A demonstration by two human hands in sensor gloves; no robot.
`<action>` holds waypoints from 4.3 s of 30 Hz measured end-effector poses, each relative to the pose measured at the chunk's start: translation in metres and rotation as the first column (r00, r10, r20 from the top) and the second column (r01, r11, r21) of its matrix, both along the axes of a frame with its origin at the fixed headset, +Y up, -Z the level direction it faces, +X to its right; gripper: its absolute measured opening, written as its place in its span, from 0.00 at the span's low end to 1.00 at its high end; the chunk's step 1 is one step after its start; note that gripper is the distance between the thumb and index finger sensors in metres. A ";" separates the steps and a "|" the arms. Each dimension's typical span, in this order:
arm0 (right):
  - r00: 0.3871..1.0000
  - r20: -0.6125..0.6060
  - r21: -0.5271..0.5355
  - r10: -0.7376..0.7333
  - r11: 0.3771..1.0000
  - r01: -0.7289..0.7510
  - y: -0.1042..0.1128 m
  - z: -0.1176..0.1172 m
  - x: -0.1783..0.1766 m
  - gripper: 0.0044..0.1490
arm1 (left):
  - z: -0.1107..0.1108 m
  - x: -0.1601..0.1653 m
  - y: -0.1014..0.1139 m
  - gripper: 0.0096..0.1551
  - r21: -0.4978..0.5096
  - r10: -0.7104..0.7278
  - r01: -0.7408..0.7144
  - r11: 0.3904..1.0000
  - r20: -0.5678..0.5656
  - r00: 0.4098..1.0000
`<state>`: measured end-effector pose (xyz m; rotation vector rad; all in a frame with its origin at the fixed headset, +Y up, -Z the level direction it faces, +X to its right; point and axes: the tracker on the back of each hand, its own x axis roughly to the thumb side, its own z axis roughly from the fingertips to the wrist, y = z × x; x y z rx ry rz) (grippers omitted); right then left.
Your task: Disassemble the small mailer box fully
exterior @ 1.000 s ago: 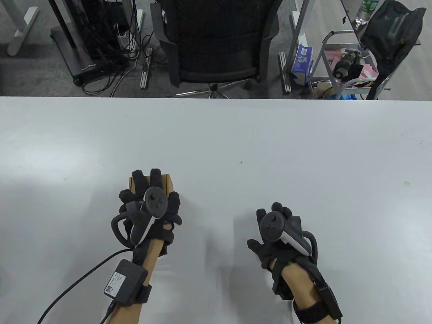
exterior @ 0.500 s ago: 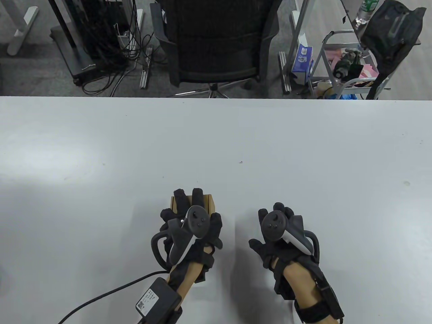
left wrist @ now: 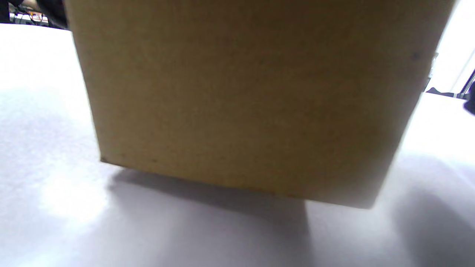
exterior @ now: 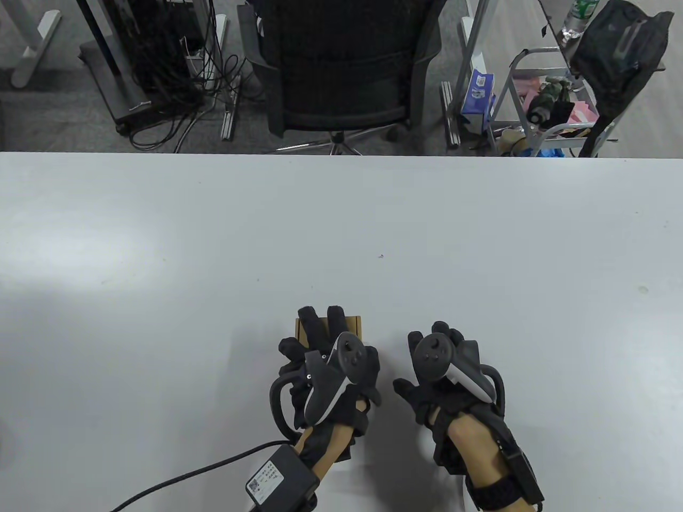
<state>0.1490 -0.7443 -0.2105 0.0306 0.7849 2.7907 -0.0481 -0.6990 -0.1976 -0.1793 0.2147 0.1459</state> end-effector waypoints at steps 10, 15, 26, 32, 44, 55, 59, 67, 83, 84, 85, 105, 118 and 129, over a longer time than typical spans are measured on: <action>1.000 0.001 -0.016 -0.001 1.000 0.001 0.000 0.000 -0.001 0.53 | -0.001 -0.021 0.015 0.54 -0.009 0.134 -0.134 0.991 0.033 0.990; 1.000 -0.011 0.011 -0.026 1.000 0.026 -0.001 -0.001 -0.004 0.53 | -0.013 -0.063 0.043 0.60 0.041 0.371 -0.423 0.905 0.412 0.832; 1.000 0.025 -0.007 0.001 1.000 -0.001 -0.003 -0.001 -0.004 0.53 | -0.025 -0.095 -0.008 0.71 -0.224 0.300 -0.203 0.953 0.615 0.729; 1.000 0.012 0.024 0.013 1.000 -0.013 0.001 0.001 -0.009 0.54 | -0.030 -0.096 -0.003 0.66 -0.201 0.248 -0.154 0.967 0.620 0.745; 0.926 -0.322 0.308 -0.198 0.903 0.301 0.026 0.021 -0.063 0.61 | -0.071 -0.117 -0.021 0.60 -0.361 0.615 -0.499 0.788 0.483 0.623; 0.941 -0.171 0.606 0.293 0.784 -0.134 0.021 0.024 -0.100 0.69 | -0.074 -0.124 -0.035 0.58 -0.357 0.667 -0.566 0.743 0.455 0.590; 0.934 -0.099 0.658 0.343 0.727 -0.197 0.021 0.022 -0.108 0.67 | -0.074 -0.124 -0.035 0.58 -0.362 0.677 -0.574 0.734 0.449 0.583; 0.907 -0.098 0.690 0.409 0.685 -0.234 0.023 0.027 -0.113 0.64 | -0.072 -0.122 -0.035 0.57 -0.347 0.665 -0.570 0.745 0.463 0.586; 0.758 -0.404 0.052 -0.511 0.815 0.577 0.061 0.023 -0.055 0.45 | -0.054 -0.125 -0.029 0.44 -0.317 0.696 -0.633 0.706 0.472 0.541; 0.758 -0.392 0.072 -0.522 0.804 0.591 0.063 0.022 -0.053 0.45 | -0.052 -0.125 -0.027 0.42 -0.312 0.689 -0.628 0.713 0.478 0.545; 0.765 -0.386 0.105 -0.516 0.799 0.592 0.064 0.021 -0.051 0.45 | -0.051 -0.125 -0.026 0.40 -0.304 0.672 -0.614 0.729 0.487 0.557; 0.985 -0.156 0.797 0.078 0.599 0.079 0.087 0.039 -0.058 0.43 | -0.045 -0.124 -0.028 0.33 -0.293 0.627 -0.565 0.771 0.502 0.596; 0.965 -0.261 0.761 -0.022 0.610 0.220 0.068 0.037 -0.122 0.57 | -0.042 -0.121 -0.032 0.35 -0.337 0.637 -0.545 0.768 0.493 0.593; 0.975 -0.210 0.882 -0.072 0.416 0.221 0.080 0.037 -0.118 0.52 | -0.045 -0.128 -0.037 0.35 -0.312 0.668 -0.601 0.736 0.484 0.566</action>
